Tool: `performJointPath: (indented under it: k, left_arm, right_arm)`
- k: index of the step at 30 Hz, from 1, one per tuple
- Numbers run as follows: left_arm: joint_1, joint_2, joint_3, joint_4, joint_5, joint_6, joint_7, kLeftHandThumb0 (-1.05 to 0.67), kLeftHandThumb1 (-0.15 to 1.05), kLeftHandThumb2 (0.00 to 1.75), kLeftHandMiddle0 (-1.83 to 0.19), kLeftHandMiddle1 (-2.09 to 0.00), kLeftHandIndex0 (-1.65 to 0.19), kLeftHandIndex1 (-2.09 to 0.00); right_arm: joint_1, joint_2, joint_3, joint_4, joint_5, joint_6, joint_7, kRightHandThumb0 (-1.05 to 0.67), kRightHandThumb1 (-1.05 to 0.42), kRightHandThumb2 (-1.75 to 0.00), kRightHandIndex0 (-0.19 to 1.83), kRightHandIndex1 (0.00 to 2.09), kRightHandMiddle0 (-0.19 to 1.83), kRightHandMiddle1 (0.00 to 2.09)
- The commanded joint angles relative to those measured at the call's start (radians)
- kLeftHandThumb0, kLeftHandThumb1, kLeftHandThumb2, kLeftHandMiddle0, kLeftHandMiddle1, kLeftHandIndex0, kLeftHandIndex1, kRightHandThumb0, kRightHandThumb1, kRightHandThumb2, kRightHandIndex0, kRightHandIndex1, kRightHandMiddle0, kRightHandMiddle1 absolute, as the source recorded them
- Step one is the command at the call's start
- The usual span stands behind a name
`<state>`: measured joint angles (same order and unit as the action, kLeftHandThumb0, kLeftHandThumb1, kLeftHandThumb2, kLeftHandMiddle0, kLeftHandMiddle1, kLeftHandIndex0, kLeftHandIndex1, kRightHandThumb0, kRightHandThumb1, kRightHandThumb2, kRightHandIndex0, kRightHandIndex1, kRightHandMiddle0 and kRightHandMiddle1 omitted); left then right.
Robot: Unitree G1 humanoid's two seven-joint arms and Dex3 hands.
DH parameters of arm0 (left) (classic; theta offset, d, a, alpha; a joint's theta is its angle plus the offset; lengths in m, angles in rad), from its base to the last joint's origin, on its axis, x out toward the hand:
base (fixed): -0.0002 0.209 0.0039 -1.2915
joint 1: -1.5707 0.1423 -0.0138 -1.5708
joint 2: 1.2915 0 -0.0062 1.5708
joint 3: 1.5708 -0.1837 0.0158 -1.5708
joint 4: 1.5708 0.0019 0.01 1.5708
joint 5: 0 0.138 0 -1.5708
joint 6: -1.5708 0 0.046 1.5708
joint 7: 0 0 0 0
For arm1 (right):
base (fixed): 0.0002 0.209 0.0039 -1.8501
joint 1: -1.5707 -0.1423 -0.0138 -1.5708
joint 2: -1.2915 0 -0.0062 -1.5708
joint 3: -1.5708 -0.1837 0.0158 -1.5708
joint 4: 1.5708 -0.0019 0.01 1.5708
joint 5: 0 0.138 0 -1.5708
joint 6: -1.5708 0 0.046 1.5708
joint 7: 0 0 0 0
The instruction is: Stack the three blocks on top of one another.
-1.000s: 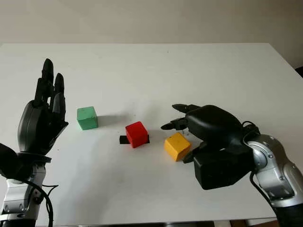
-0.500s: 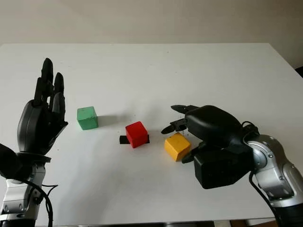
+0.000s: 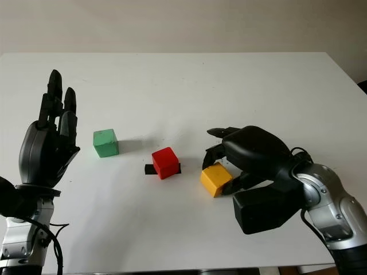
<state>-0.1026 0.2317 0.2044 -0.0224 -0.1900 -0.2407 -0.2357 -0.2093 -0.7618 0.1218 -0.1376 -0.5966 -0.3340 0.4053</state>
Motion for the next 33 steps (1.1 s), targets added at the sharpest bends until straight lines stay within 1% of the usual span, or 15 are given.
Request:
performJointPath:
  k: [1,6,11,15,17,23,28,33]
  left_arm:
    - [-0.009,0.010,-0.001,-0.005,0.005,-0.004,-0.004,-0.66,1.05,0.61,0.19,0.00,0.19,0.00]
    - [-0.008,0.011,-0.002,0.001,0.001,-0.008,-0.017,-0.67,1.05,0.59,0.19,0.00,0.19,0.00]
    - [-0.002,0.007,-0.003,-0.006,0.009,-0.004,-0.014,-0.68,1.05,0.59,0.19,0.00,0.19,0.00]
    - [0.000,0.010,-0.004,-0.006,0.012,-0.003,-0.016,-0.67,1.05,0.59,0.19,0.00,0.19,0.00]
    - [-0.001,0.010,-0.003,0.000,0.008,-0.007,-0.021,-0.67,1.05,0.59,0.19,0.00,0.19,0.00]
    - [0.002,0.005,-0.003,-0.001,0.010,-0.006,-0.019,-0.67,1.05,0.59,0.19,0.00,0.19,0.00]
    - [0.004,0.006,-0.003,-0.007,0.009,-0.005,-0.018,-0.67,1.05,0.58,0.19,0.00,0.19,0.00]
    - [0.007,0.002,-0.004,-0.008,0.006,-0.006,-0.018,-0.67,1.05,0.58,0.19,0.00,0.19,0.00]
  right_arm:
    - [-0.020,0.006,-0.005,0.012,0.012,-0.012,-0.012,-0.44,-0.77,-0.06,0.42,0.08,0.73,1.05]
    - [-0.026,0.019,-0.013,0.028,0.050,-0.004,-0.014,-0.41,-0.79,-0.06,0.42,0.06,0.67,1.13]
    - [-0.032,0.036,-0.015,0.028,0.084,0.019,-0.007,-0.41,-0.80,-0.06,0.41,0.06,0.63,1.16]
    - [-0.056,0.036,-0.008,0.034,0.117,0.038,0.026,-0.41,-0.82,-0.06,0.42,0.06,0.61,1.17]
    - [-0.077,0.039,-0.015,0.044,0.163,0.053,0.057,-0.41,-0.83,-0.06,0.42,0.06,0.59,1.22]
    - [-0.184,0.043,-0.043,0.086,0.283,0.125,0.122,-0.42,-0.89,-0.06,0.38,0.05,0.50,1.33]
    - [-0.307,0.057,-0.045,0.172,0.401,0.166,0.202,-0.40,-0.90,-0.06,0.38,0.05,0.46,1.39]
    - [-0.414,0.076,-0.021,0.202,0.470,0.329,0.324,-0.43,-0.91,-0.05,0.35,0.04,0.45,1.41]
